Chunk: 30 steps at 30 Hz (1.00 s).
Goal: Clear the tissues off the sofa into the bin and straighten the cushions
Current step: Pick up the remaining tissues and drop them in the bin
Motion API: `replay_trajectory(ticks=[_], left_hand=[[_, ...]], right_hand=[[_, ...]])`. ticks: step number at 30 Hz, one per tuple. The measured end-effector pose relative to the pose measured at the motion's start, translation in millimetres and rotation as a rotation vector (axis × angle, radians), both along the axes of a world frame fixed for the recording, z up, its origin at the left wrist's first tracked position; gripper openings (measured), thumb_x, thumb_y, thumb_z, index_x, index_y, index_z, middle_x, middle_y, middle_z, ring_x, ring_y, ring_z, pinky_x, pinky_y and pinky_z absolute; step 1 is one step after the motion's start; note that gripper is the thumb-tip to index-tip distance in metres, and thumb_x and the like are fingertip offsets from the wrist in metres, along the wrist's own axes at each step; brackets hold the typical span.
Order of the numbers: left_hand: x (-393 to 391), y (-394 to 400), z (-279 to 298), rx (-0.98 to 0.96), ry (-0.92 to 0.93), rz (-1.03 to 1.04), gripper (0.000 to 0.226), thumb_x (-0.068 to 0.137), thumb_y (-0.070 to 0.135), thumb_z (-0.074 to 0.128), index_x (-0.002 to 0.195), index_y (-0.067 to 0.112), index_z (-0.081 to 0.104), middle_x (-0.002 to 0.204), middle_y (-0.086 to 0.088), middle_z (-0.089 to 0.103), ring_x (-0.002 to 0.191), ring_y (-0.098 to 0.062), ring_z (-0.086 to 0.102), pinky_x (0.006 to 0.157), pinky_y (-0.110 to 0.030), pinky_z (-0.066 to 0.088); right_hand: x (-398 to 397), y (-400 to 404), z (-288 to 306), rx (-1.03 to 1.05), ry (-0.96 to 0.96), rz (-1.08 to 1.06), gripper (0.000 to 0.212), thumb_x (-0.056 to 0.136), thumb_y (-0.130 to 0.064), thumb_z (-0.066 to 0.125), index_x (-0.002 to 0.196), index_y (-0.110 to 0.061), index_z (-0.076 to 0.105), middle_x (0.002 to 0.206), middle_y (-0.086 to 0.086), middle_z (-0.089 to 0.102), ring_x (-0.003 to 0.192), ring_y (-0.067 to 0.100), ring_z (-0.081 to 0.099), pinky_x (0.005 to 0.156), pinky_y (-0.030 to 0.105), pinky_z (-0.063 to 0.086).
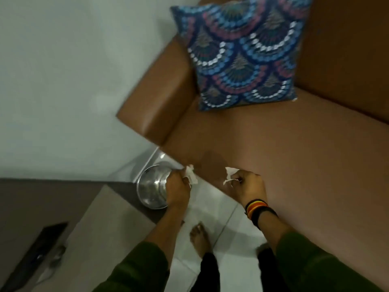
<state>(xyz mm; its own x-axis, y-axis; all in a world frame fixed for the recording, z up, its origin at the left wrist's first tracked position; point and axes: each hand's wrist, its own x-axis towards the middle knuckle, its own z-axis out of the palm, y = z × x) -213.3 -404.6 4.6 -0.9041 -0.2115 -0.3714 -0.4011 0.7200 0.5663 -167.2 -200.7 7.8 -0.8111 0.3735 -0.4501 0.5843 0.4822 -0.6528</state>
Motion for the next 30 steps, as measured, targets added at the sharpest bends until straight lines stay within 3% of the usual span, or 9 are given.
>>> replay_trajectory(ticks=[4,7,10,15,18,20,24,27,30], left_hand=[[-0.2,-87.3,-24.8,-0.023,-0.071,0.051,0.024,0.096,0.0,0.058,0.116,-0.002,0.07,0.112,-0.019,0.072,0.106,-0.032,0.068,0.088,-0.034,0.051],[-0.9,-131.4,-48.0,-0.046,-0.115,0.146,0.024,0.099,0.004,0.055,0.116,-0.001,0.071,0.115,-0.021,0.073,0.109,-0.035,0.068,0.088,-0.031,0.051],[-4.4,-163.9,-79.0,-0.096,-0.164,0.189,0.026,0.103,0.011,0.051,0.114,0.0,0.072,0.114,-0.022,0.073,0.108,-0.036,0.069,0.09,-0.037,0.055],[-11.9,-190.2,-126.6,-0.114,-0.204,0.155,0.026,0.102,0.012,0.053,0.115,-0.001,0.071,0.116,-0.025,0.072,0.111,-0.04,0.068,0.096,-0.045,0.057],[-8.6,-194.2,-143.2,-0.093,-0.191,0.11,0.029,0.099,0.019,0.06,0.125,0.007,0.066,0.125,-0.02,0.069,0.117,-0.038,0.066,0.095,-0.044,0.056],[-2.0,-194.1,-141.7,-0.171,-0.16,-0.003,0.04,0.095,0.025,0.066,0.134,0.017,0.059,0.134,-0.013,0.064,0.122,-0.034,0.062,0.092,-0.041,0.056],[5.0,-183.3,-112.1,-0.333,-0.114,-0.07,0.05,0.091,0.025,0.071,0.137,0.017,0.055,0.138,-0.012,0.056,0.126,-0.034,0.055,0.094,-0.042,0.057],[-0.7,-165.8,-83.6,-0.24,-0.141,-0.031,0.041,0.101,0.033,0.055,0.14,0.019,0.053,0.145,-0.01,0.054,0.133,-0.032,0.054,0.102,-0.042,0.052],[-14.9,-133.7,-49.4,-0.189,-0.061,-0.172,0.043,0.105,0.036,0.047,0.144,0.018,0.053,0.147,-0.012,0.055,0.135,-0.033,0.053,0.106,-0.051,0.051]], right_hand=[[-19.3,-102.9,-28.2,-0.016,-0.043,0.141,0.006,0.08,-0.017,0.076,0.08,-0.023,0.075,0.079,-0.001,0.076,0.069,0.02,0.069,0.074,0.033,0.059],[-31.1,-163.6,-46.5,-0.026,-0.05,0.238,0.009,0.083,-0.014,0.072,0.078,-0.021,0.075,0.067,-0.001,0.069,0.063,0.02,0.065,0.07,0.031,0.059],[-46.5,-208.9,-72.6,-0.032,-0.079,0.322,0.009,0.084,-0.014,0.07,0.082,-0.019,0.077,0.082,0.003,0.075,0.077,0.022,0.069,0.08,0.029,0.057],[-68.6,-252.0,-124.2,0.001,-0.202,0.432,0.017,0.088,-0.015,0.066,0.103,-0.016,0.075,0.105,0.014,0.073,0.098,0.033,0.067,0.093,0.038,0.054],[-70.5,-259.5,-140.2,0.007,-0.27,0.518,0.039,0.092,-0.022,0.064,0.13,-0.024,0.061,0.122,0.015,0.067,0.111,0.035,0.063,0.1,0.043,0.05],[-64.8,-255.2,-136.3,0.016,-0.259,0.553,0.044,0.095,-0.023,0.059,0.138,-0.027,0.053,0.125,0.016,0.065,0.112,0.037,0.061,0.099,0.046,0.051],[-44.5,-224.4,-94.9,0.018,-0.16,0.513,0.037,0.097,-0.017,0.054,0.133,-0.025,0.057,0.119,0.009,0.069,0.105,0.029,0.066,0.094,0.038,0.054],[-30.3,-186.6,-61.4,0.058,-0.042,0.459,0.035,0.096,-0.014,0.056,0.131,-0.021,0.059,0.121,0.006,0.069,0.104,0.023,0.067,0.091,0.032,0.052],[-27.0,-136.6,-30.5,0.165,0.096,0.445,0.046,0.096,-0.015,0.053,0.142,-0.022,0.047,0.143,0.002,0.053,0.126,0.021,0.054,0.103,0.033,0.046]])
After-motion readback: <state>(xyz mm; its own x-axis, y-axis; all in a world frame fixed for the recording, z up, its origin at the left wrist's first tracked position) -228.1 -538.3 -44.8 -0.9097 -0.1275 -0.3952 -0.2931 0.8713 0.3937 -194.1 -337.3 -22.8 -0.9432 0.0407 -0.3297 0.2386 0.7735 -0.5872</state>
